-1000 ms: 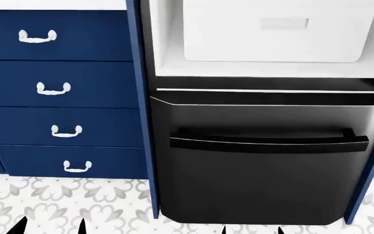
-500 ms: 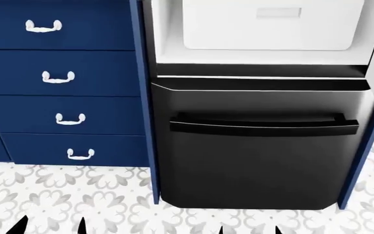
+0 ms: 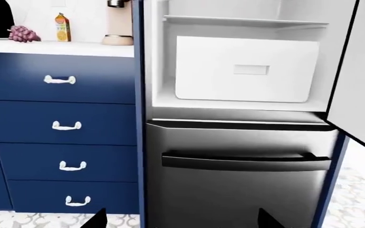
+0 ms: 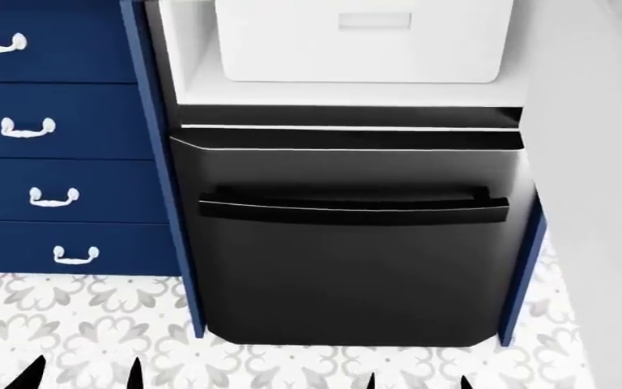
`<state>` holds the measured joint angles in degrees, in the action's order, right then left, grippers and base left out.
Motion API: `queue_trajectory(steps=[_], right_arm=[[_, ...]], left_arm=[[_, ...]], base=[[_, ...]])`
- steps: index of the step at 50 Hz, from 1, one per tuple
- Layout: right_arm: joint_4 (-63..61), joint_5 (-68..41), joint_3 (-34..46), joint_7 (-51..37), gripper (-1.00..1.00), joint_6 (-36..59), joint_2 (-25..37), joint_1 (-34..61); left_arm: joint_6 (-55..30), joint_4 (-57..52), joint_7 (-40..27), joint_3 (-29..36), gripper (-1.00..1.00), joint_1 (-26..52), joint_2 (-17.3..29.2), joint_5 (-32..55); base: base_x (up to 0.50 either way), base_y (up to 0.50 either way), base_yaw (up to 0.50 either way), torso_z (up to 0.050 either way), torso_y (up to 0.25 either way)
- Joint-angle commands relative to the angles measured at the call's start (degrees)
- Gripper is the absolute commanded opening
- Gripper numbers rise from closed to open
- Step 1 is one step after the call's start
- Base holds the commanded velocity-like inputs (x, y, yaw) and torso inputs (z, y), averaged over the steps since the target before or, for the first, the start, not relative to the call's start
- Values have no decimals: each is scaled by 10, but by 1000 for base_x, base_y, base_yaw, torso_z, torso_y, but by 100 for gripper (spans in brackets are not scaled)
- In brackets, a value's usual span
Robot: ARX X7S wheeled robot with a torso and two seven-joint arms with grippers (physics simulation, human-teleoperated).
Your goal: Close the fridge door
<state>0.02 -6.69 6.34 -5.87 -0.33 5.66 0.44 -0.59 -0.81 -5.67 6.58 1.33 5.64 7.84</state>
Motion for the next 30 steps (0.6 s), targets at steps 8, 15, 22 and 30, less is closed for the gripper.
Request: queue_trajectory(steps=[8,15,22,30], right_arm=[[0,-4,15,-17,100,24,12,7],[0,-5,20,-21,100,27,16,6],[-6,-6,24,-26,100,31,19,5],[-12,-8,29,-30,100,39,23,5]], left_arm=[[1,5,-12,13,100,5,9,10],[1,0,-16,18,100,3,12,13],[-2,-5,-20,21,100,2,16,17],[0,-5,-23,26,100,2,19,20]], base=[[-356,-412,0,0,0],[-500,-275,0,0,0],[-500,-230,0,0,0],[-500,-174,0,0,0]])
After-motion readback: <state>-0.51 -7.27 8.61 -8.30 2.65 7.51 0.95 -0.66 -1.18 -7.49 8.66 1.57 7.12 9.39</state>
